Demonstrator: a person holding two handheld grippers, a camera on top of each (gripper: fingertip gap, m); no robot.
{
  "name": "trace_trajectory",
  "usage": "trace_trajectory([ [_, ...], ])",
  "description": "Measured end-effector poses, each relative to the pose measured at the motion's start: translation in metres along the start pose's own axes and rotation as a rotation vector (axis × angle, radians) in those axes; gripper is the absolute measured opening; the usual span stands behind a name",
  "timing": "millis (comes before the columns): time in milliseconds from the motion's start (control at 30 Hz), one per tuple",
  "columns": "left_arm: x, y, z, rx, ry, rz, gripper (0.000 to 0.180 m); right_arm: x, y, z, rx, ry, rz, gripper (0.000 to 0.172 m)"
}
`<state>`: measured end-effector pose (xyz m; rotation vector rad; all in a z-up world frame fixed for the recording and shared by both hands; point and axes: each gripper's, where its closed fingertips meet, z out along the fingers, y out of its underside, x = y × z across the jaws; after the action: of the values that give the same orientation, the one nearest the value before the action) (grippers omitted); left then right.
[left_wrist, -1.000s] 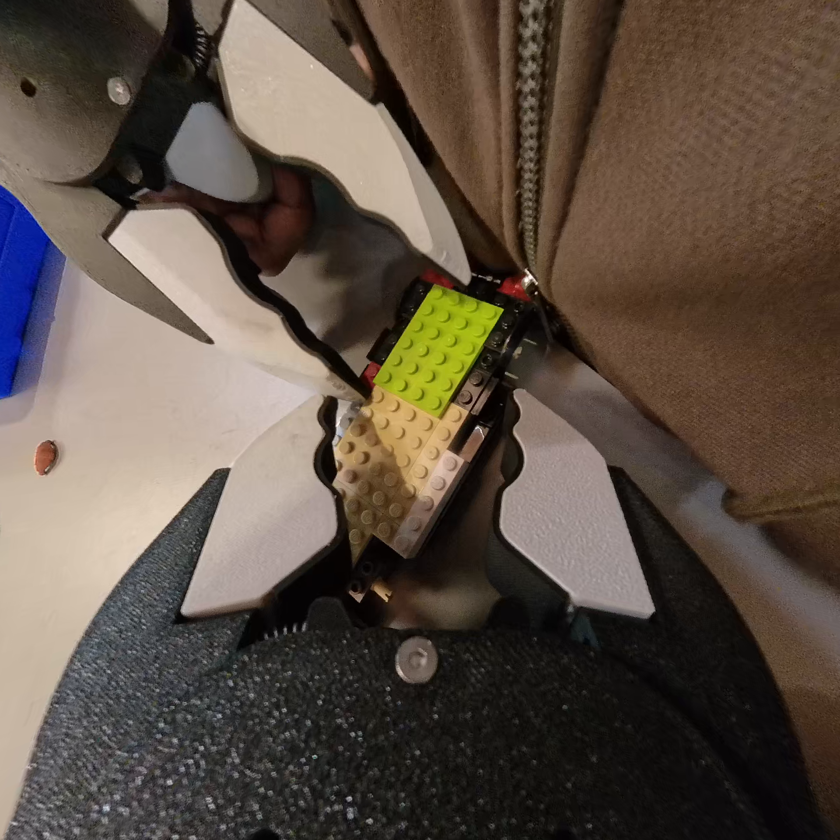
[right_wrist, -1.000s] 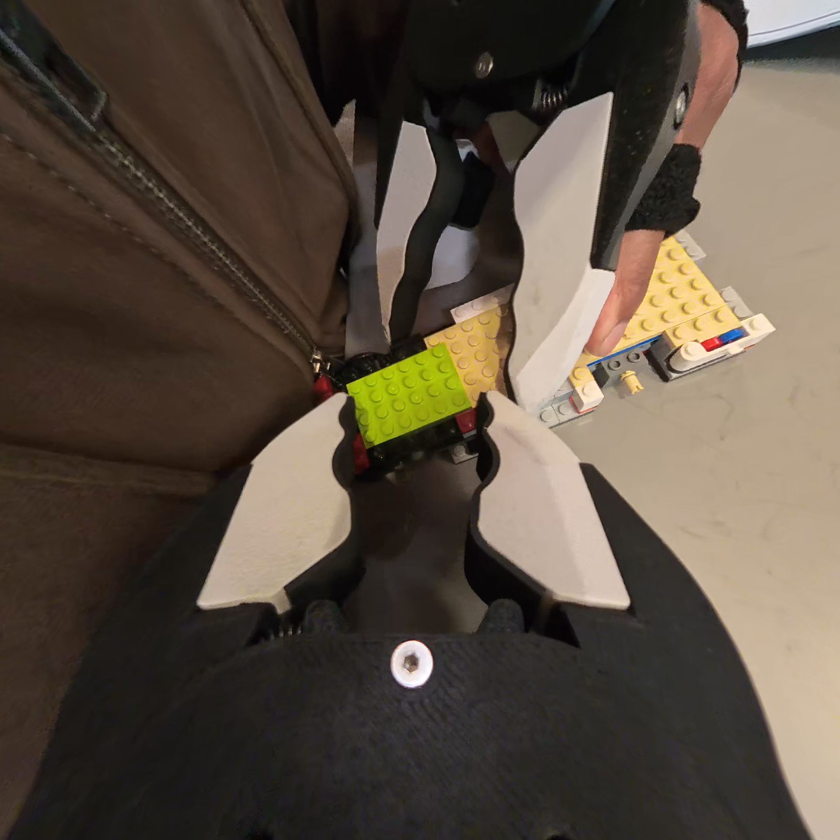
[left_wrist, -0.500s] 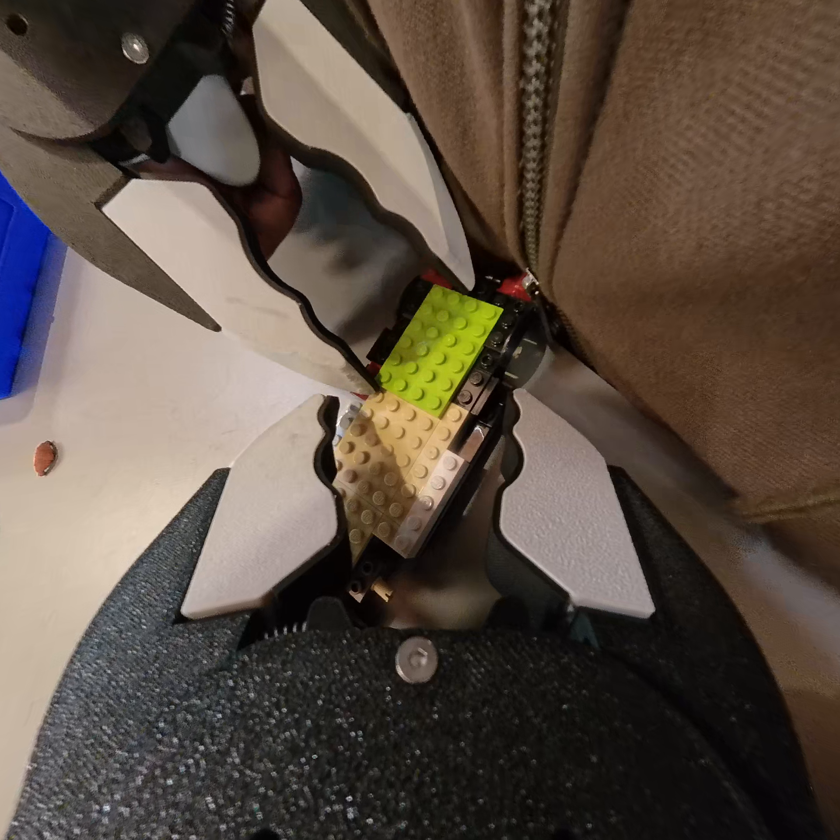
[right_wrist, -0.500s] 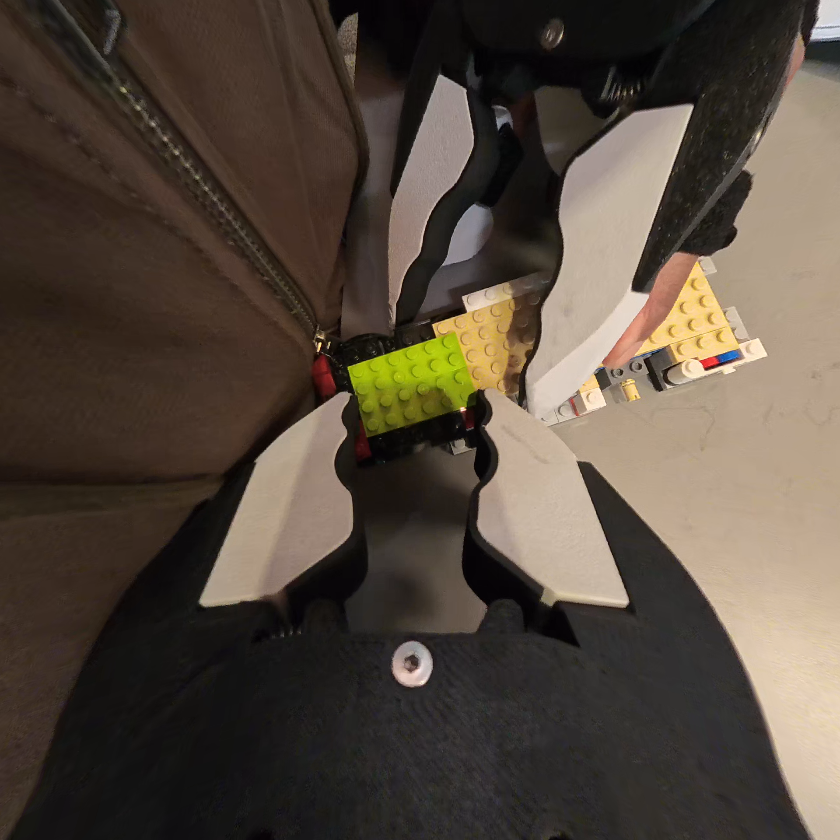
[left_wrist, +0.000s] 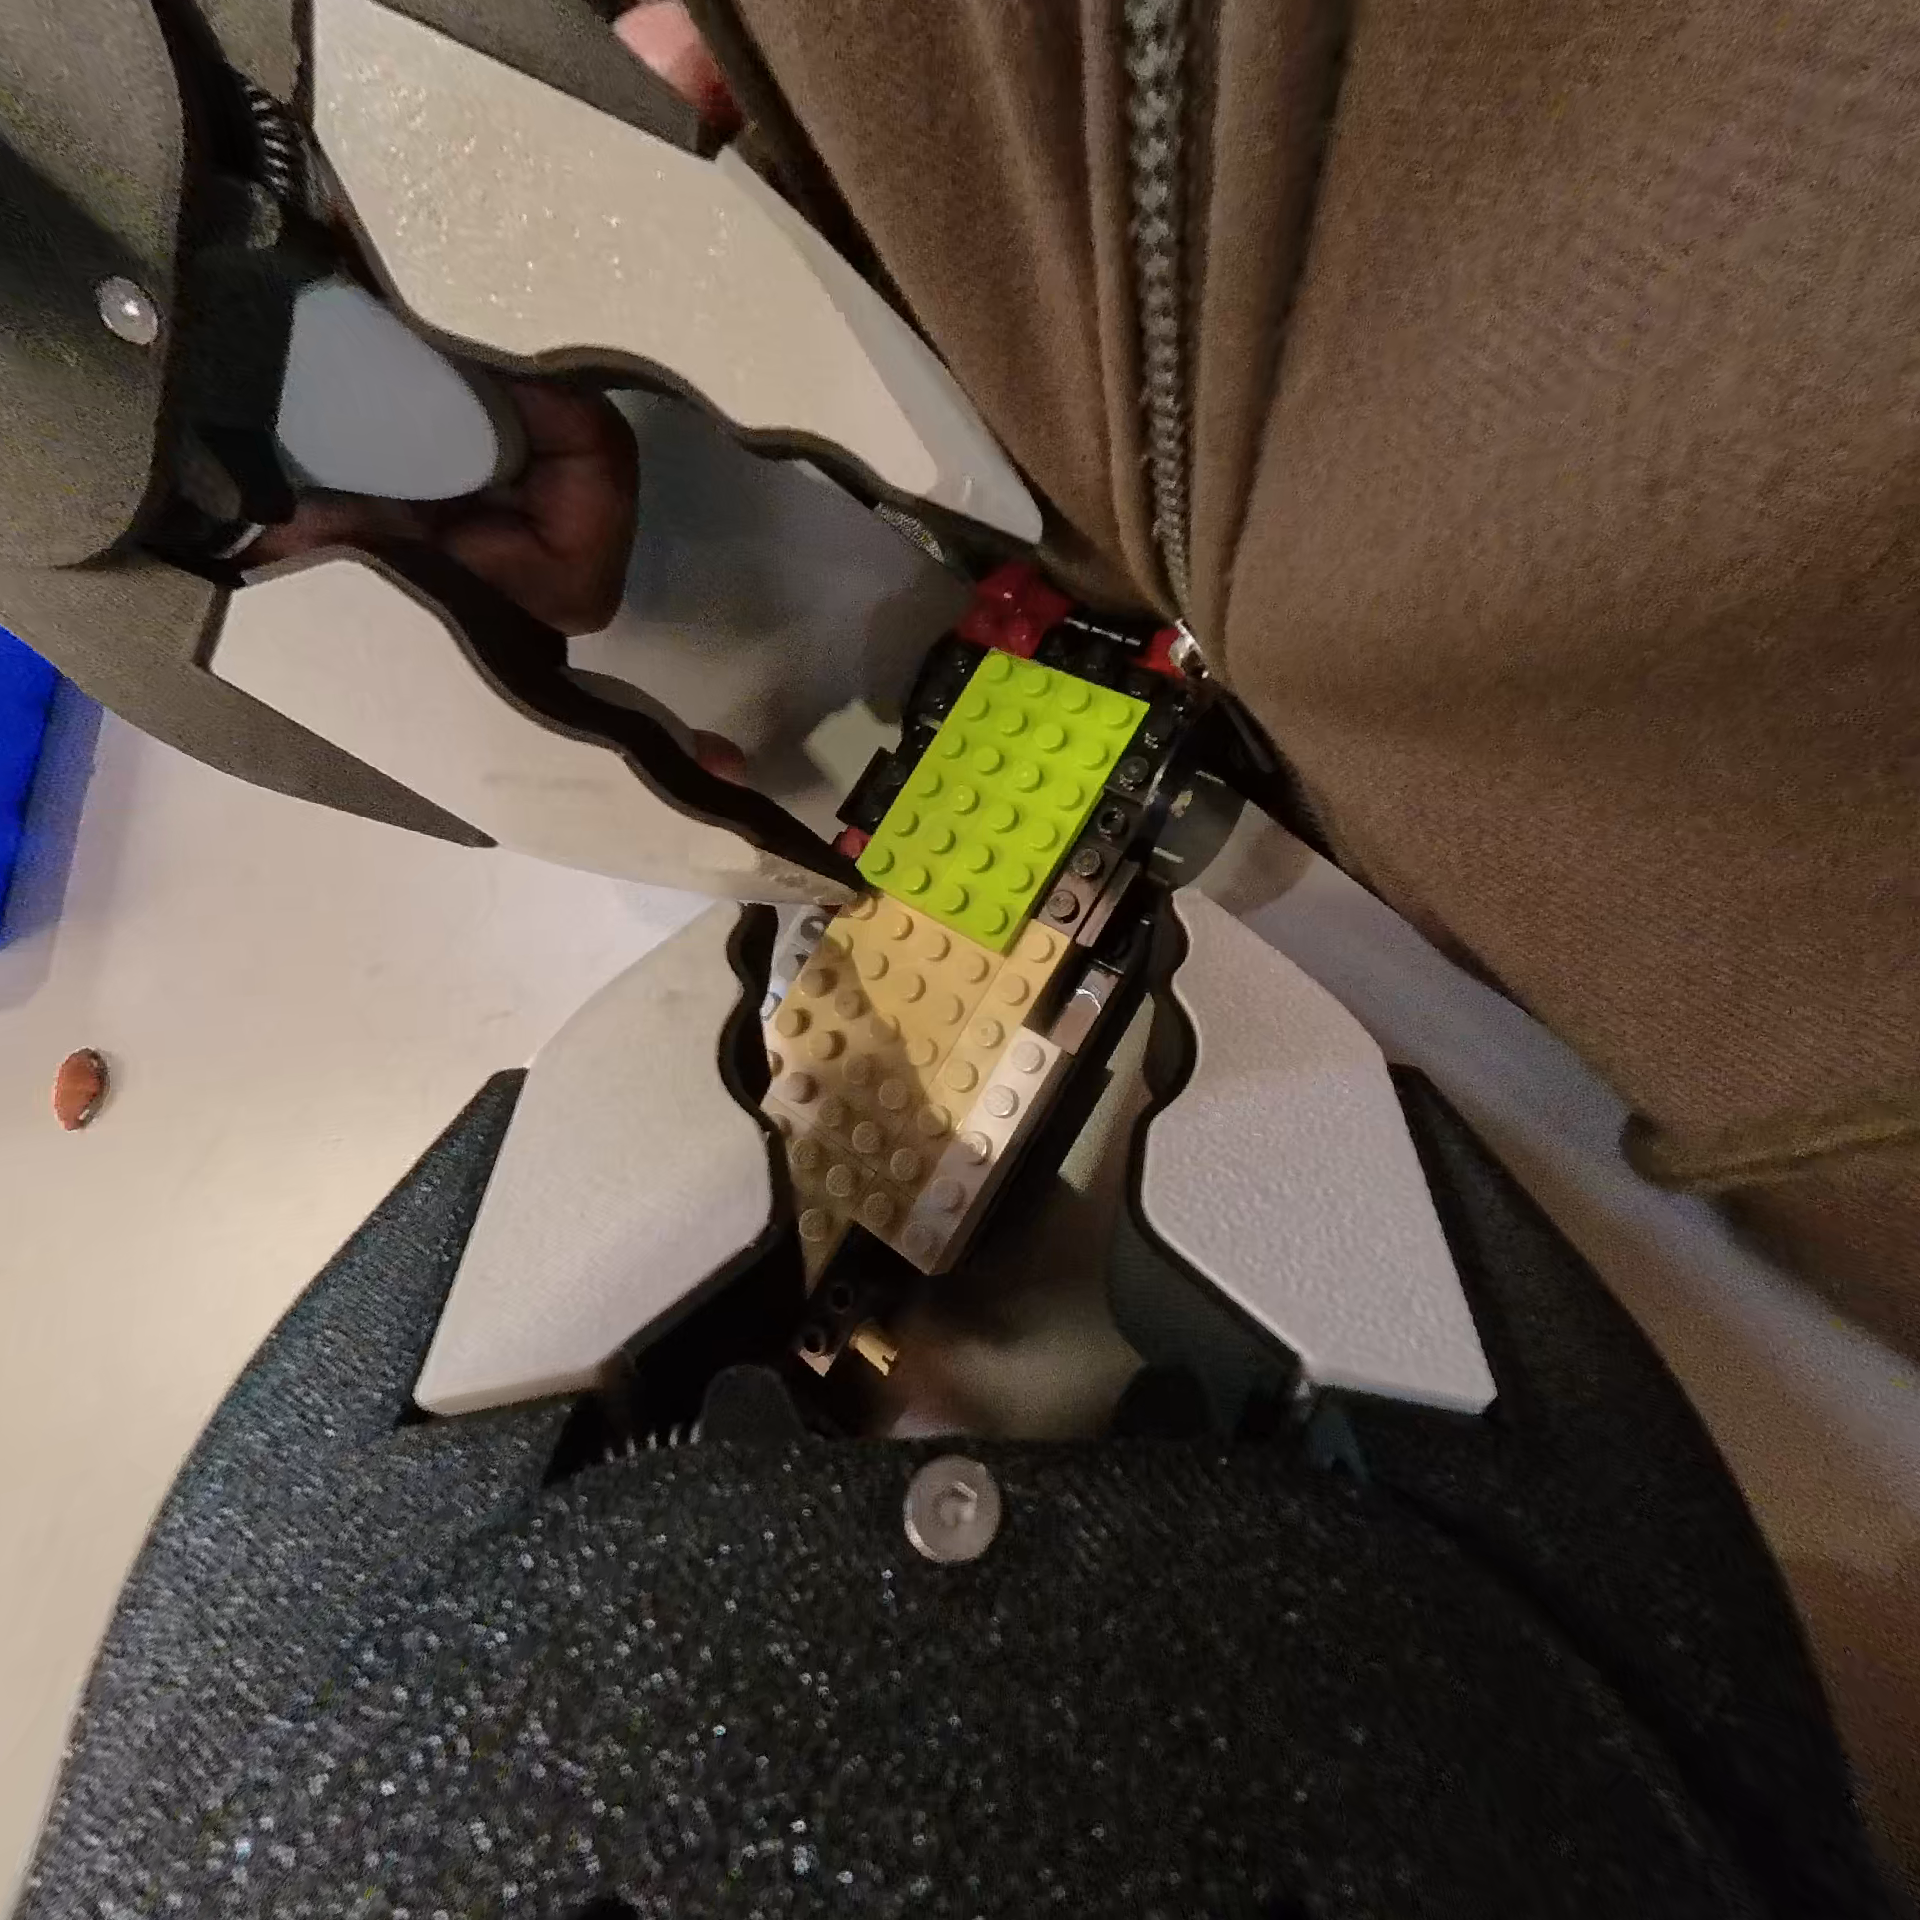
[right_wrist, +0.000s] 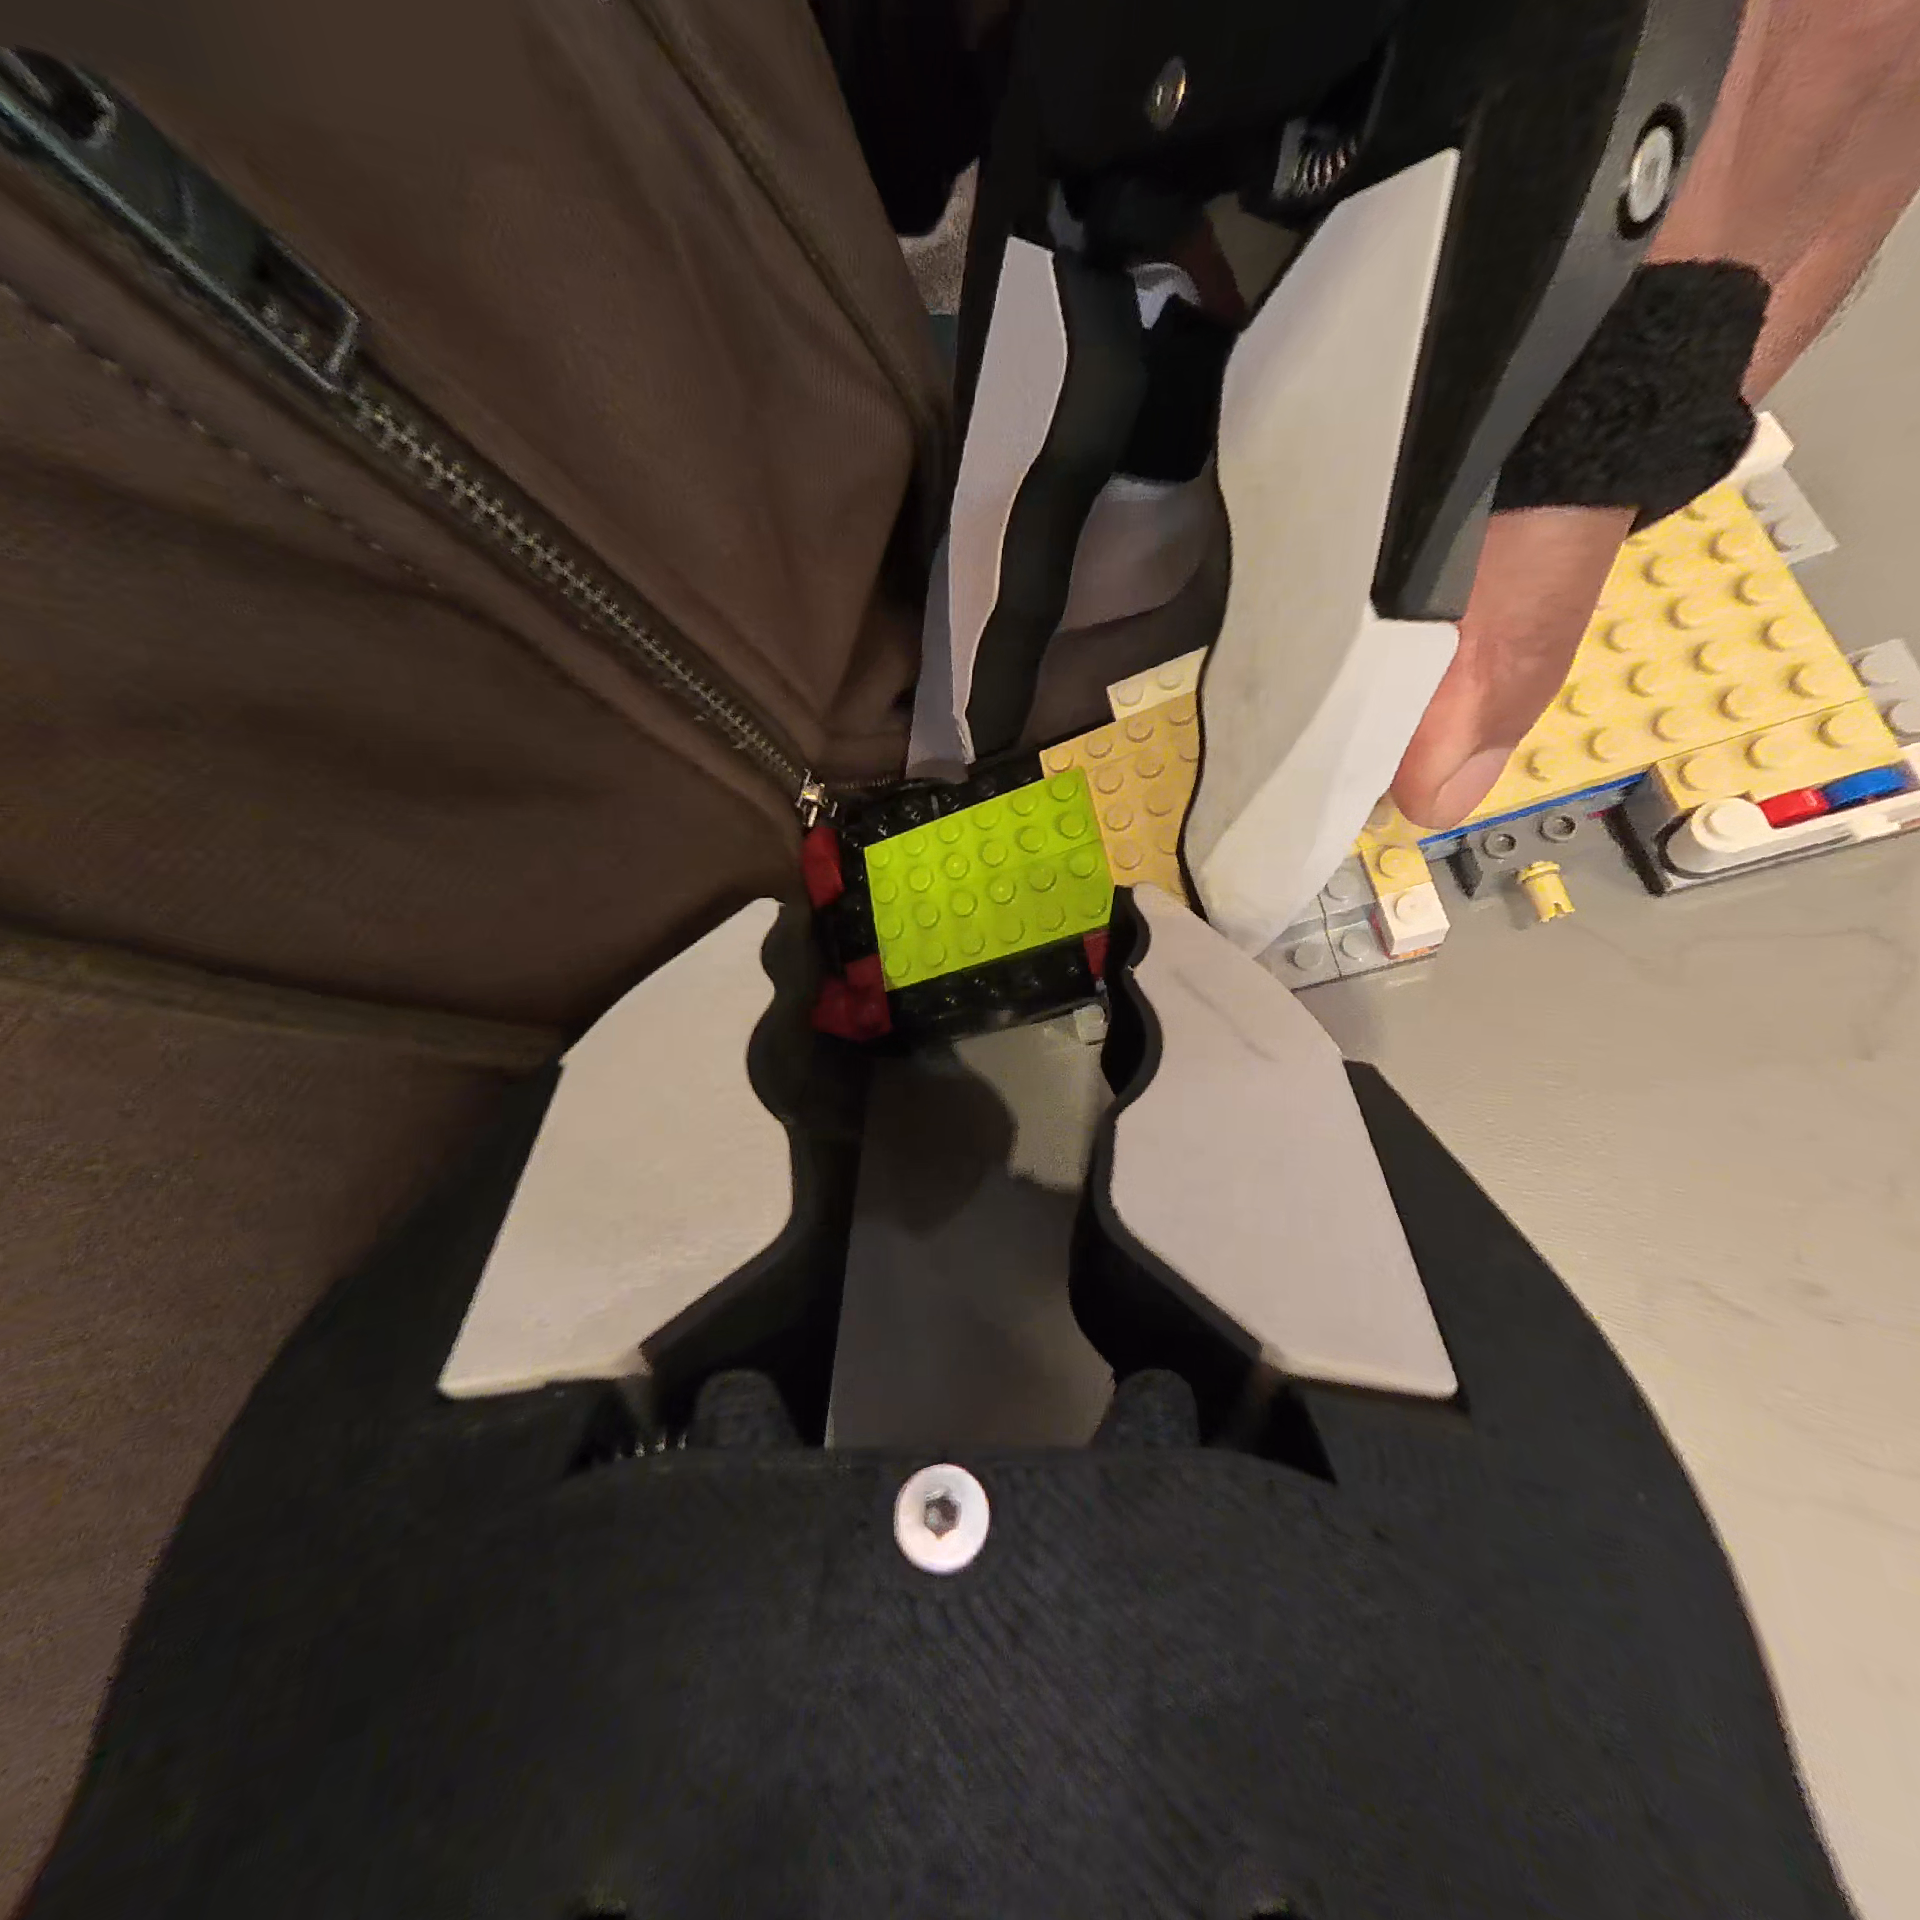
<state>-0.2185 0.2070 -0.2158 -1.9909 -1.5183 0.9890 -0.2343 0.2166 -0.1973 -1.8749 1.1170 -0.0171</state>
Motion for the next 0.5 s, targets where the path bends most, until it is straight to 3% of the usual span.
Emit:
trace_trajectory([
  [500, -0.0005, 0.0000, -0.0002, 0.003, -0.001, -0.001, 0.071, -0.0021, -0.0031, 0.0012, 0.087, -0.008, 0.038, 0.062],
])
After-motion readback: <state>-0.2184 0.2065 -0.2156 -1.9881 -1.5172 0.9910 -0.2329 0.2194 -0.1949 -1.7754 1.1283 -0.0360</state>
